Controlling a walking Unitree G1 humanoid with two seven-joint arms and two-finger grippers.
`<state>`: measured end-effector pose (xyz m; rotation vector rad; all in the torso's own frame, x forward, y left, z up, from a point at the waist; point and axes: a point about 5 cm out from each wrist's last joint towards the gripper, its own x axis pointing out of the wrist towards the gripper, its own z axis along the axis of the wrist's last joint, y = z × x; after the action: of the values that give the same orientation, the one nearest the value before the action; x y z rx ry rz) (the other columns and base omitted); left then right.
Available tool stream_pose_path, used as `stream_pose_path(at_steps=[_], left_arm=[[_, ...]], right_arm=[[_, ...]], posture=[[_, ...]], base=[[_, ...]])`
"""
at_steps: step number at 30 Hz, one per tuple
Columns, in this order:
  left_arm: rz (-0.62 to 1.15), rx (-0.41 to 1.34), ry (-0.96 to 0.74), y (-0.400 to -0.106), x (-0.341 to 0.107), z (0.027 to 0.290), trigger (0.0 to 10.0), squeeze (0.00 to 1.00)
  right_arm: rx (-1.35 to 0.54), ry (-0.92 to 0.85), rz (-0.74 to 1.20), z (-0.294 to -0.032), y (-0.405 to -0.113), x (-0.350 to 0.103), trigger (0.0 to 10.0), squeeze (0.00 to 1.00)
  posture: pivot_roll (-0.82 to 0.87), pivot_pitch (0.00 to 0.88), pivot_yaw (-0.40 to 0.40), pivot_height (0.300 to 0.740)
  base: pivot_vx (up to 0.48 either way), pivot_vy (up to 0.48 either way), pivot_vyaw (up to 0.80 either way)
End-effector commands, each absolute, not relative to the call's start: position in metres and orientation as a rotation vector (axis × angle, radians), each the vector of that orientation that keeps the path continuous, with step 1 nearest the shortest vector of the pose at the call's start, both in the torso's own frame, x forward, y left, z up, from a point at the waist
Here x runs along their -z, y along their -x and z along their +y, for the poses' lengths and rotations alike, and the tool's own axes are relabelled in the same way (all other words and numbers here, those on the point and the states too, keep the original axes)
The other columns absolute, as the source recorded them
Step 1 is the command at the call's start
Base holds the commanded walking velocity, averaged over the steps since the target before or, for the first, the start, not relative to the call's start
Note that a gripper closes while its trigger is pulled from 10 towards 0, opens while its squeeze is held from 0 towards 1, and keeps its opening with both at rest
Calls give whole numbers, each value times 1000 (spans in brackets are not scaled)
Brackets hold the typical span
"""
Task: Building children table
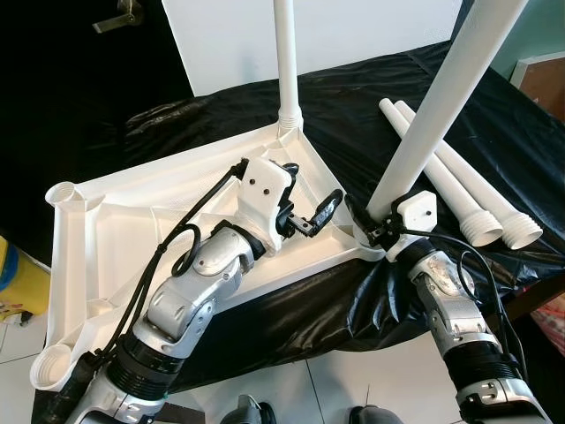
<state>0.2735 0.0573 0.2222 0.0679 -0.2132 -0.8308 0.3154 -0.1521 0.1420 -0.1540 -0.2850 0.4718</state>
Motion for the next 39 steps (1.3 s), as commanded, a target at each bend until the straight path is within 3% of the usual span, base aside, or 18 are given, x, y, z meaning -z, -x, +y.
stream_pose_path(at_steps=[1,17,28,39], left_arm=[[-214,998,-102,-266,-223,53,10000,0],[-210,1003,-93,-263,-223,52,10000,0],[-213,1003,-90,-262,-225,51,10000,0],[-215,996,-87,-259,-224,51,10000,0]], right_arm=[[-476,156,-124,-156,-309,-110,10000,0],[-500,197,-148,-156,-299,-111,10000,0],[-584,206,11,-149,-316,-114,10000,0],[-545,123,29,-154,-319,-121,10000,0]], posture=[[-60,133,123,740],[-62,135,108,740],[-54,128,97,740],[-54,127,79,740]], base=[[0,0,0],[0,0,0],[0,0,0],[0,0,0]])
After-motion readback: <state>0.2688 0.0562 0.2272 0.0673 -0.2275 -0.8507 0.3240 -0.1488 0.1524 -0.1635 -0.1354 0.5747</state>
